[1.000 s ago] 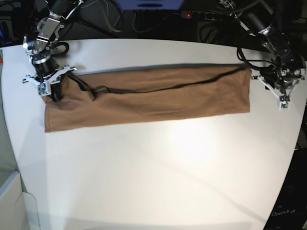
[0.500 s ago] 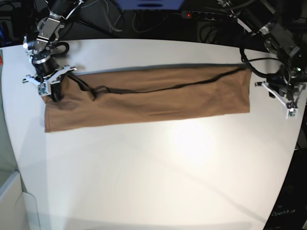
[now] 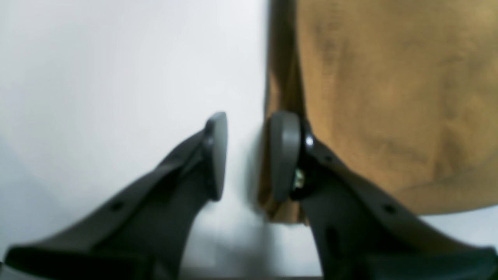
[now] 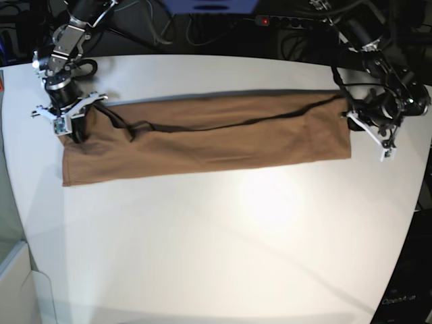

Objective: Fold the T-shirt properly
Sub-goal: 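Open the left gripper and raise it off the strip end, then move the left gripper down to the strip end and grasp it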

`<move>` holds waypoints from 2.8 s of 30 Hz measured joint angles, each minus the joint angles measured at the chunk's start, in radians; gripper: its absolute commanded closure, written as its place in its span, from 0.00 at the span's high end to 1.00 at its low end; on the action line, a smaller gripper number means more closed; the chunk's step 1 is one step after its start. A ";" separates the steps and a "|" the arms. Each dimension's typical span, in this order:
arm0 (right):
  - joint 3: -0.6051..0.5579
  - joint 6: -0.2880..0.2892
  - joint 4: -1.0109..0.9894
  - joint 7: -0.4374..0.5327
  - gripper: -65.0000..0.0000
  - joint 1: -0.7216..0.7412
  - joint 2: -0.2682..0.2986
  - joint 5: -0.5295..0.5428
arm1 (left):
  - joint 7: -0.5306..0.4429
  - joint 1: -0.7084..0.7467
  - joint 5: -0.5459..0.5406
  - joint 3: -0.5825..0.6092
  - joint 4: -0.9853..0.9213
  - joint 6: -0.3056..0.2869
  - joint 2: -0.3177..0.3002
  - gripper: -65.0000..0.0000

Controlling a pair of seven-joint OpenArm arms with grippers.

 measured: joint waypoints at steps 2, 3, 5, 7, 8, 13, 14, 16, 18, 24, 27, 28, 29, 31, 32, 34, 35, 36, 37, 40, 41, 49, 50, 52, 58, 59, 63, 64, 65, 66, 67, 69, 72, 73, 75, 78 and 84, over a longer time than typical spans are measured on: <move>0.000 0.000 0.000 0.000 0.08 0.000 -0.002 0.000 | -0.001 0.000 0.001 0.000 -0.003 0.000 0.000 0.29; 0.000 0.000 0.000 0.000 0.08 0.000 -0.002 0.001 | -0.001 0.000 0.001 0.000 -0.003 0.000 0.000 0.29; 0.000 0.000 0.000 0.000 0.08 -0.001 -0.002 0.001 | 0.000 -0.003 0.001 0.000 -0.003 0.000 0.000 0.29; 0.000 0.000 0.000 0.000 0.08 -0.002 -0.002 0.001 | -0.002 -0.010 0.001 0.000 -0.017 0.000 -0.002 0.29; 0.000 0.000 0.000 0.000 0.08 -0.002 -0.002 0.001 | -0.007 -0.018 -0.008 0.000 -0.034 0.000 -0.004 0.29; -0.002 0.000 0.000 0.000 0.08 -0.002 -0.002 0.001 | -0.031 -0.039 -0.032 0.000 -0.090 0.000 -0.021 0.29; -0.002 0.000 0.000 0.000 0.08 -0.002 -0.002 0.001 | -0.032 -0.039 -0.042 0.000 -0.099 -0.002 -0.031 0.29; -0.002 0.000 0.000 0.000 0.08 -0.002 -0.002 0.001 | -0.032 -0.039 -0.056 0.000 -0.106 -0.004 -0.039 0.32; -0.002 0.000 0.000 0.000 0.08 -0.002 -0.002 0.001 | -0.031 -0.036 -0.068 0.000 -0.104 -0.004 -0.039 0.42; -0.002 0.000 0.000 0.001 0.08 -0.002 -0.002 0.001 | -0.020 -0.014 -0.130 0.005 -0.112 -0.004 -0.083 0.48; -0.002 -0.007 0.000 0.000 0.08 -0.002 -0.003 0.000 | -0.019 -0.012 -0.137 0.000 -0.113 -0.004 -0.084 0.48; -0.002 -0.007 0.000 0.000 0.08 -0.002 -0.003 0.000 | -0.020 -0.012 -0.137 0.000 -0.113 -0.004 -0.084 0.48; -0.002 -0.007 0.000 0.000 0.08 -0.002 -0.002 0.000 | -0.020 -0.012 -0.137 0.000 -0.113 -0.004 -0.083 0.48; -0.002 -0.007 0.000 0.000 0.08 -0.002 -0.002 0.001 | -0.023 -0.012 -0.136 0.000 -0.113 -0.003 -0.082 0.48; -0.002 -0.007 0.000 0.000 0.08 -0.003 -0.002 0.001 | -0.024 -0.012 -0.134 0.005 -0.113 -0.003 -0.080 0.48; -0.002 -0.007 0.000 0.000 0.08 -0.002 -0.002 0.001 | -0.027 -0.012 -0.133 0.036 -0.112 0.000 -0.081 0.48; -0.002 -0.007 0.000 0.000 0.08 -0.002 -0.002 0.001 | -0.028 -0.014 -0.134 0.053 -0.112 0.000 -0.080 0.48; -0.002 -0.007 0.000 0.000 0.08 -0.002 -0.002 0.000 | -0.028 -0.016 -0.137 0.070 -0.112 0.000 -0.079 0.48; -0.002 -0.007 0.000 0.000 0.08 -0.002 -0.002 0.000 | -0.028 -0.018 -0.137 0.078 -0.112 0.000 -0.074 0.48; -0.002 -0.007 0.000 0.000 0.08 -0.002 -0.002 0.000 | -0.046 -0.021 -0.137 0.080 -0.110 0.000 -0.048 0.48; -0.002 -0.007 0.000 0.000 0.08 -0.002 -0.002 0.000 | -0.048 -0.021 -0.140 0.083 -0.110 0.000 -0.047 0.48; -0.002 -0.007 0.000 0.000 0.08 -0.002 -0.002 0.000 | -0.038 -0.020 -0.148 0.085 -0.112 0.000 -0.044 0.08; -0.002 -0.007 0.000 0.000 0.08 -0.002 -0.002 0.000 | -0.035 -0.020 -0.148 0.085 -0.113 0.000 -0.044 0.01; -0.002 -0.007 0.000 0.000 0.08 -0.002 -0.002 0.000 | -0.031 -0.021 -0.149 0.085 -0.114 0.000 -0.043 0.04; -0.002 -0.007 0.000 0.000 0.08 -0.003 -0.002 0.001 | 0.013 -0.034 -0.145 0.084 -0.106 0.000 -0.038 0.05; -0.002 -0.007 0.000 0.000 0.08 -0.002 -0.002 0.000 | 0.025 -0.037 -0.146 0.084 -0.105 0.000 -0.038 0.05; -0.002 -0.007 0.000 0.000 0.08 -0.003 -0.002 0.000 | 0.087 -0.039 -0.124 0.066 -0.028 0.000 -0.016 0.05; -0.002 -0.007 0.000 0.000 0.08 -0.003 -0.002 0.000 | 0.102 -0.039 -0.118 0.061 0.006 0.001 -0.005 0.05; -0.002 -0.007 0.000 0.000 0.08 -0.002 -0.002 0.000 | 0.127 -0.040 -0.121 0.061 0.040 0.003 0.005 0.05; -0.002 -0.007 0.000 0.000 0.08 -0.002 -0.002 0.000 | 0.146 -0.040 -0.119 0.064 0.083 0.003 0.017 0.05; -0.002 -0.007 0.000 0.000 0.08 -0.002 -0.002 0.000 | 0.160 -0.049 -0.122 0.063 0.121 -0.003 0.032 0.05; -0.002 -0.007 0.000 0.000 0.08 -0.002 -0.002 0.000 | 0.190 -0.078 -0.115 0.065 0.187 0.002 0.058 0.05; -0.002 -0.008 0.001 0.004 0.08 -0.005 -0.010 0.002 | 0.205 -0.113 -0.120 0.071 0.251 0.000 0.089 0.05; -0.002 -0.013 0.002 0.006 0.08 -0.005 -0.013 0.002 | 0.205 -0.118 -0.118 0.071 0.262 0.000 0.100 0.05; -0.002 -0.015 0.002 0.006 0.08 -0.004 -0.013 0.000 | 0.210 -0.119 -0.114 0.085 0.268 0.000 0.118 0.05; -0.002 -0.015 0.002 0.006 0.08 -0.005 -0.015 0.000 | 0.215 -0.111 -0.118 0.151 0.267 0.000 0.132 0.05; -0.002 -0.014 0.002 0.008 0.08 -0.005 -0.016 0.001 | 0.212 -0.097 -0.123 0.236 0.262 0.000 0.211 0.05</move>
